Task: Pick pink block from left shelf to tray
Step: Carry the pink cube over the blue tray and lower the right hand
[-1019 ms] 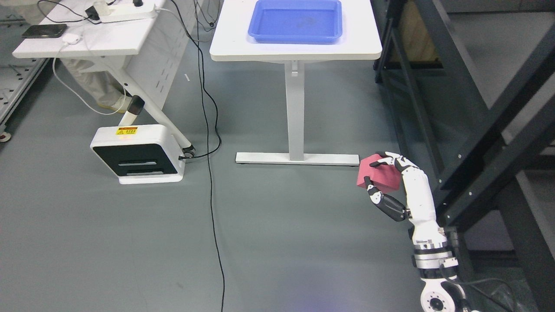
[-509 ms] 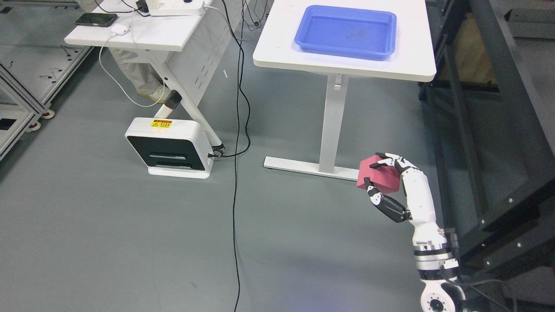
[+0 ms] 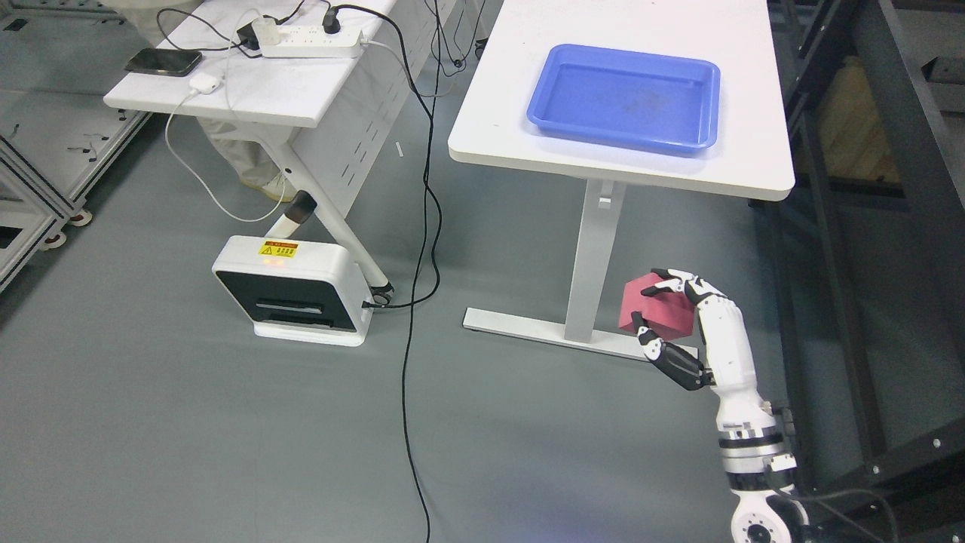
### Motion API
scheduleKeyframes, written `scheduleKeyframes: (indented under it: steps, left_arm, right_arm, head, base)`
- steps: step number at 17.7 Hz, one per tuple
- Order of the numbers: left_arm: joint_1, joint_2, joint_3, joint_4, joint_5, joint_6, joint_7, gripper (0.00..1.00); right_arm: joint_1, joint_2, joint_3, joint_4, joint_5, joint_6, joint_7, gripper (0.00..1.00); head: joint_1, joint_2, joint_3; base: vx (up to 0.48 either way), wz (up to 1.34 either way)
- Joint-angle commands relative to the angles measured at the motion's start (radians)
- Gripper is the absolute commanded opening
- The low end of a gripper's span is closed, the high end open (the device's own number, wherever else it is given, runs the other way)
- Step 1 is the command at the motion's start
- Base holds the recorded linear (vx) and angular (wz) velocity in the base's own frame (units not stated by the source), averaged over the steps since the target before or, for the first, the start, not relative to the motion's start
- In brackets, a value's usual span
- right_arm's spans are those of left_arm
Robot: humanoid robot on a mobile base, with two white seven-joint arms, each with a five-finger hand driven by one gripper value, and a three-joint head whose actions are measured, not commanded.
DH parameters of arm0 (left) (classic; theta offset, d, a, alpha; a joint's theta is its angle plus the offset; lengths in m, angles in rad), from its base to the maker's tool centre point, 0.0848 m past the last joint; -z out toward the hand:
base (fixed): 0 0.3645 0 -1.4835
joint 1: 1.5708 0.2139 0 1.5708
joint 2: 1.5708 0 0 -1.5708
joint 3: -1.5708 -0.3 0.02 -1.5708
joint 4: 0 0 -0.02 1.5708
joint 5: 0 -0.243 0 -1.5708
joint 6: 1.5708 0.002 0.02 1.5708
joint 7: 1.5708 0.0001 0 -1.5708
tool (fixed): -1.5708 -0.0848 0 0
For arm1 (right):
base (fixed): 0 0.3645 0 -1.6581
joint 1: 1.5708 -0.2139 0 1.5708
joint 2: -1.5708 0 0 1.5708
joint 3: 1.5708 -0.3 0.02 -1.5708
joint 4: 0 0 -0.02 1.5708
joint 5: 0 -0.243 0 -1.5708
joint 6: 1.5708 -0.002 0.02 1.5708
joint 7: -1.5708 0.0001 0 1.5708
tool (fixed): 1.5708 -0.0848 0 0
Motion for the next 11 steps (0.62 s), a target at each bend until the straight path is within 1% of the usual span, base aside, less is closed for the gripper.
scheduleKeyframes:
  steps: [1, 11]
  left_arm:
    - [0.02, 0.017, 0.0, -0.017, 0.0, 0.0, 0.0, 1.0]
    - [0.02, 0.017, 0.0, -0.017, 0.0, 0.0, 0.0, 1.0]
  right_arm:
    - [0.001, -0.017, 0.001, -0.006, 0.001, 0.0, 0.0, 0.06]
    - [0.001, -0.017, 0.001, -0.013, 0.0, -0.003, 0.0, 0.06]
  head:
    - [0.0, 0.0, 0.0]
    - [0.0, 0.0, 0.0]
  base:
    - [0.253, -0.1]
    - [0.247, -0.09]
